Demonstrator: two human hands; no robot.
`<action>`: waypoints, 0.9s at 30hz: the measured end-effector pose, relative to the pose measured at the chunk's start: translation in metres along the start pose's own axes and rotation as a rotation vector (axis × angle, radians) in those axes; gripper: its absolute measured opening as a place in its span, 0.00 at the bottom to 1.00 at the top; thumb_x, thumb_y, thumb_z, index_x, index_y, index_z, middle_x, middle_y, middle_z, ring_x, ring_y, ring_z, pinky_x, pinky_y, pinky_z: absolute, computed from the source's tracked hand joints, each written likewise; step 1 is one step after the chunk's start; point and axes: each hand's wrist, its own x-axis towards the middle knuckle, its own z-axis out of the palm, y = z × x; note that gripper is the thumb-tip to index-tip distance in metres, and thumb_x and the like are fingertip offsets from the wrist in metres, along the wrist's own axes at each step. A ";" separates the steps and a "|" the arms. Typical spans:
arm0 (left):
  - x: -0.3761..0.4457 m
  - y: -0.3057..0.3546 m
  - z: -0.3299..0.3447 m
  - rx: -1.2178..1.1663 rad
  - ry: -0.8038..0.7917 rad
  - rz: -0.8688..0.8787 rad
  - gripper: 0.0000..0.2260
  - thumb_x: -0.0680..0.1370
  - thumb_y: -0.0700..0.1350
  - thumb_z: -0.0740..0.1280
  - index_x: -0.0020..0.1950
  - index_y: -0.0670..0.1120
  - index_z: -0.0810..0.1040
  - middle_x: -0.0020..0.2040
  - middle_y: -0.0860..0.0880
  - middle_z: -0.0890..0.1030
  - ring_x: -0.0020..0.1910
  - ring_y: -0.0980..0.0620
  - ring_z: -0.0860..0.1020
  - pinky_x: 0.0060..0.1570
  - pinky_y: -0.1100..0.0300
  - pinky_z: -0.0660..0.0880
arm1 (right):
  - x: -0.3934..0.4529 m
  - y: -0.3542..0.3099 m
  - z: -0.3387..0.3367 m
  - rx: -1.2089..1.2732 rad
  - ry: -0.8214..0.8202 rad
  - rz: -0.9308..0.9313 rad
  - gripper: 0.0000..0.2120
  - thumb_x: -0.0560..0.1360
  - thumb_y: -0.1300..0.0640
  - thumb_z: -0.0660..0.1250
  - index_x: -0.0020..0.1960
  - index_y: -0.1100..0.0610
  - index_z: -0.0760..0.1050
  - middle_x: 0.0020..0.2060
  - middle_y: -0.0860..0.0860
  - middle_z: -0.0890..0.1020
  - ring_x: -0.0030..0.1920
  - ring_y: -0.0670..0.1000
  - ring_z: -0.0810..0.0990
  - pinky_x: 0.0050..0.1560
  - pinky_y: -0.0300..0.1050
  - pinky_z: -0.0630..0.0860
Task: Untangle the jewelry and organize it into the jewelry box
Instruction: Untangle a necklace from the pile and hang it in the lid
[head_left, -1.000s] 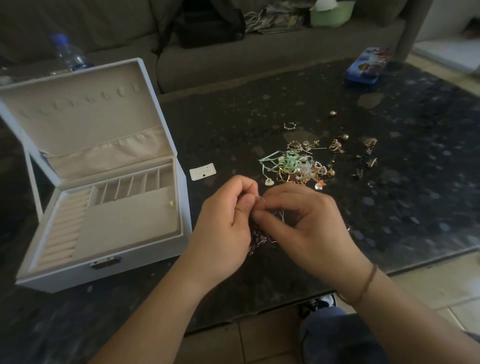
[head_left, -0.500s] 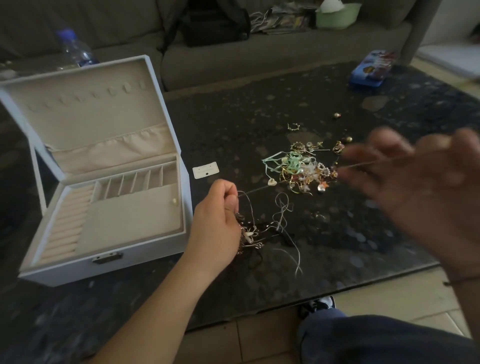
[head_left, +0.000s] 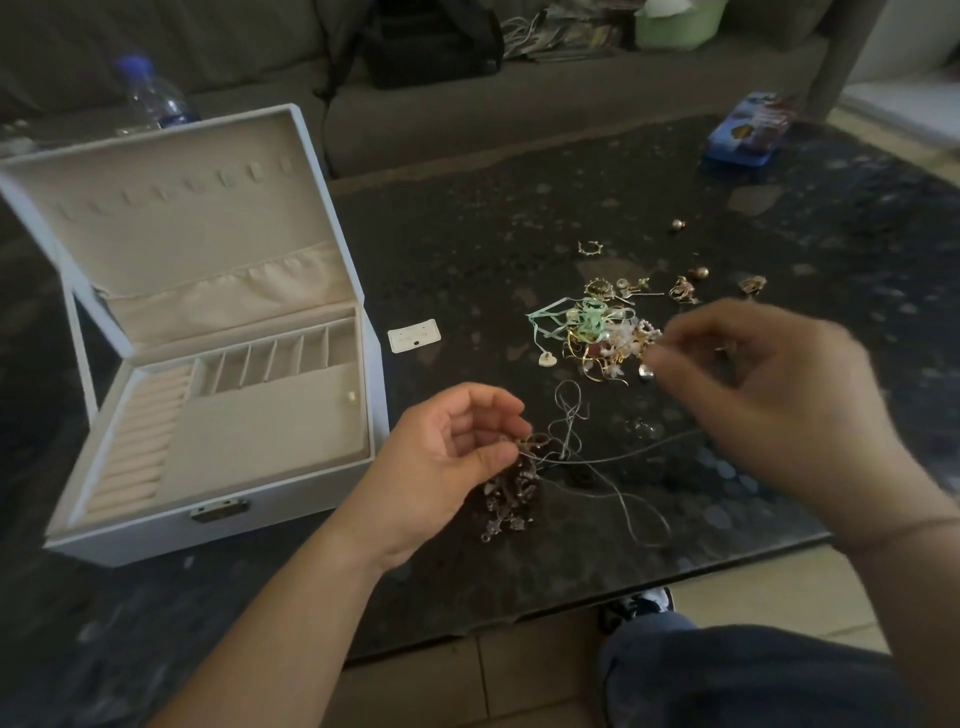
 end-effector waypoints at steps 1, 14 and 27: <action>0.000 -0.001 0.000 -0.017 0.006 -0.010 0.15 0.74 0.28 0.69 0.55 0.45 0.79 0.46 0.51 0.85 0.48 0.56 0.82 0.49 0.64 0.77 | -0.001 -0.004 0.004 -0.170 -0.048 -0.045 0.12 0.71 0.36 0.67 0.48 0.41 0.81 0.38 0.38 0.81 0.37 0.43 0.78 0.39 0.43 0.74; -0.003 -0.002 0.005 -0.292 0.095 -0.122 0.13 0.73 0.27 0.68 0.52 0.43 0.81 0.44 0.46 0.84 0.44 0.52 0.82 0.42 0.59 0.80 | -0.017 -0.025 0.045 -0.151 -0.264 -0.194 0.17 0.67 0.35 0.66 0.54 0.39 0.76 0.44 0.34 0.80 0.37 0.37 0.77 0.36 0.39 0.74; -0.004 0.007 0.002 -0.551 0.070 -0.168 0.15 0.76 0.26 0.60 0.51 0.42 0.80 0.41 0.46 0.80 0.38 0.53 0.79 0.37 0.62 0.80 | -0.023 -0.026 0.056 -0.123 -0.269 -0.186 0.15 0.68 0.33 0.61 0.44 0.40 0.79 0.31 0.34 0.80 0.32 0.39 0.80 0.36 0.43 0.79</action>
